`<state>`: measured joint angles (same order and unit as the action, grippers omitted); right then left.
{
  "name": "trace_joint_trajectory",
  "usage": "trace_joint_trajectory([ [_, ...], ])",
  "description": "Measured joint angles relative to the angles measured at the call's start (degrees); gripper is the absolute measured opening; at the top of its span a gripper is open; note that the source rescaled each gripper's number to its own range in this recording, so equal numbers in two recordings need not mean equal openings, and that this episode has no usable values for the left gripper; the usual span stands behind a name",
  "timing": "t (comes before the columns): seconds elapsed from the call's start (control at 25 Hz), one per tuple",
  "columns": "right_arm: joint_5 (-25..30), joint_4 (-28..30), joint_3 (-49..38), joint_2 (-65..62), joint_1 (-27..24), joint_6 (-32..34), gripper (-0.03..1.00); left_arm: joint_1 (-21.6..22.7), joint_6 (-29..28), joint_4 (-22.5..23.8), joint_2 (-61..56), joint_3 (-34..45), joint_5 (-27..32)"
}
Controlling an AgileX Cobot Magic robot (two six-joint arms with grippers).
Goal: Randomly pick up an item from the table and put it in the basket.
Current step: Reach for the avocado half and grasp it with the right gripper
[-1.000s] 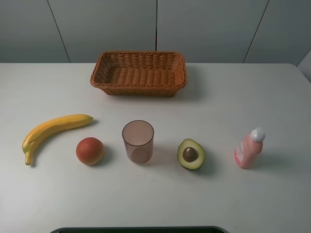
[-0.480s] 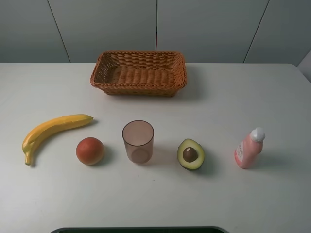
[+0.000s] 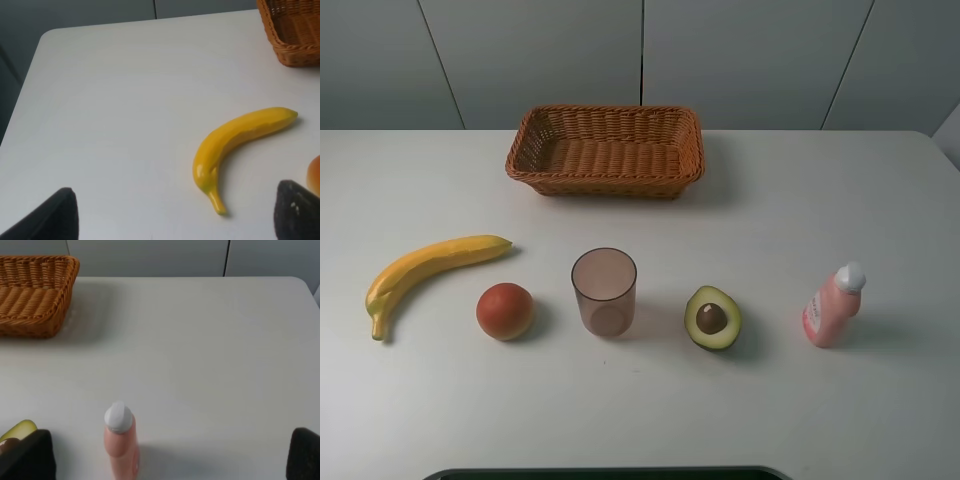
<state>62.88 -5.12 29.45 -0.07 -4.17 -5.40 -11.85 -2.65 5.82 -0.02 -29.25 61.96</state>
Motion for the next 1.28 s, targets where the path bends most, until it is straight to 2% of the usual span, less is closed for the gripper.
trace_joint_trajectory([
  [0.48, 0.0, -1.6, 0.0, 0.0, 0.0, 3.7, 1.00, 0.0, 0.0, 0.0, 0.0, 0.0, 0.0],
  [0.76, 0.0, -1.5, 0.4, 0.1, 0.0, 3.3, 1.00, 0.0, 0.0, 0.0, 0.0, 0.0, 0.0],
  [0.92, -0.2, -1.0, 6.8, 6.9, 0.0, 1.5, 1.00, 0.0, 0.0, 0.0, 0.0, 0.0, 0.0],
  [1.16, 0.3, -0.5, 22.4, 25.4, 0.0, -3.3, 1.00, 0.0, 0.0, 0.0, 0.0, 0.0, 0.0],
  [1.28, 0.4, -2.6, 30.1, 34.4, 0.0, -5.1, 1.00, 0.0, 0.0, 0.0, 0.0, 0.0, 0.0],
])
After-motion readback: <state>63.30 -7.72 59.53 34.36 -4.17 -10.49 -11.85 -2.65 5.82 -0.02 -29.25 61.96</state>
